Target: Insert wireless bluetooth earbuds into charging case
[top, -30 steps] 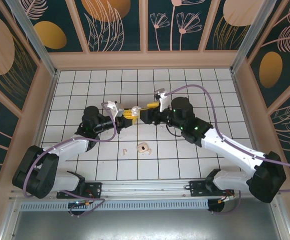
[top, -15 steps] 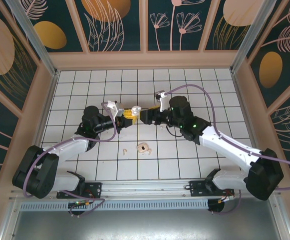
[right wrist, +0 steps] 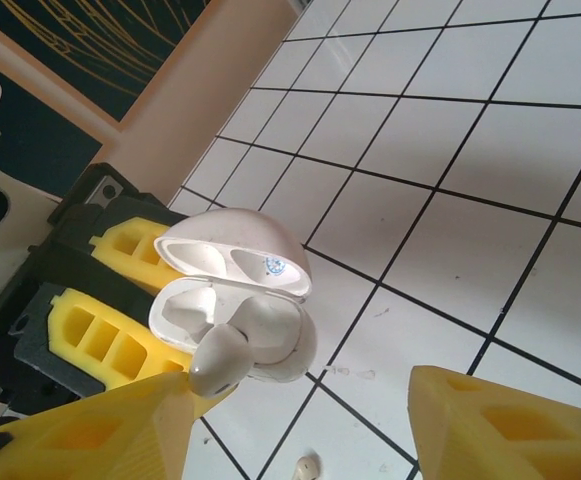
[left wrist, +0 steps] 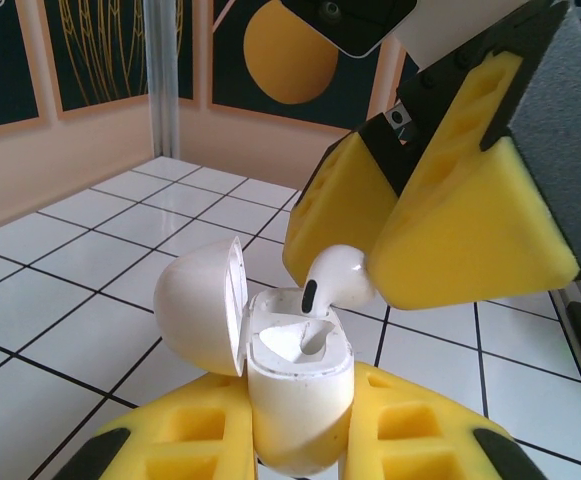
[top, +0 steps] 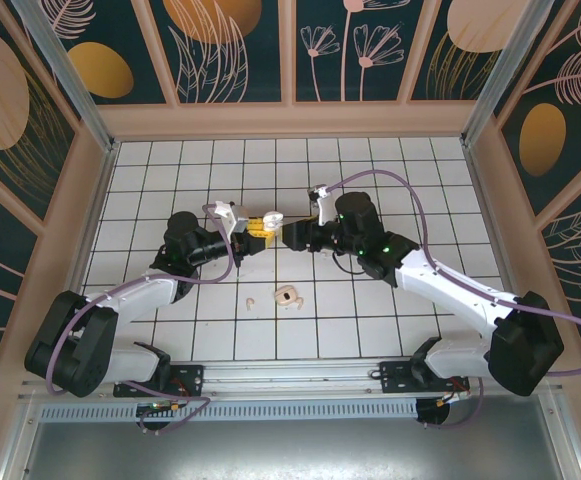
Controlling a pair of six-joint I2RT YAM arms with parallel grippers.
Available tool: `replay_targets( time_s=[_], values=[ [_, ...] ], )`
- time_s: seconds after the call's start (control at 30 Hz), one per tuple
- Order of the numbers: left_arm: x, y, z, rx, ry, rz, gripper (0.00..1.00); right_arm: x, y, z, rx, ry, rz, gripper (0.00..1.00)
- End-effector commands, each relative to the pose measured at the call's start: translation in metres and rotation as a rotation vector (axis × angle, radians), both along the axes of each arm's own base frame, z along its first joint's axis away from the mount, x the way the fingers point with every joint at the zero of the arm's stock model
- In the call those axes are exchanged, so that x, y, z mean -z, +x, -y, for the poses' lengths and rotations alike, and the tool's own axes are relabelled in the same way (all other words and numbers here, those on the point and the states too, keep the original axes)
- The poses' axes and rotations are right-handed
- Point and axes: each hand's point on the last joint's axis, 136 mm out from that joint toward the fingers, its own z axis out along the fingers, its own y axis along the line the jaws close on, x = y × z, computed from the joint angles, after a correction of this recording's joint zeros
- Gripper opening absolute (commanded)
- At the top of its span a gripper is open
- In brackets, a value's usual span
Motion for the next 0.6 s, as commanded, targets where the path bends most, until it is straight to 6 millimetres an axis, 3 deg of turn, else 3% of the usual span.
replay_targets(
  time_s=[0.0,0.23,0.57],
  values=[
    [-0.0187,0.0000,0.0025,0.005,-0.023,0.052,0.16,-0.0055,0.0057,0.0013,0.019,0.005,-0.005,0.56],
    [-0.0207,-0.0001,0.0026,0.006,-0.025,0.055,0.16,-0.0053,0.0084,0.0030,0.032,0.005,-0.006,0.50],
    [-0.0202,0.0001,0.0019,0.002,-0.024,0.053,0.16,-0.0087,0.0077,0.0022,0.020,0.021,-0.001,0.49]
  ],
)
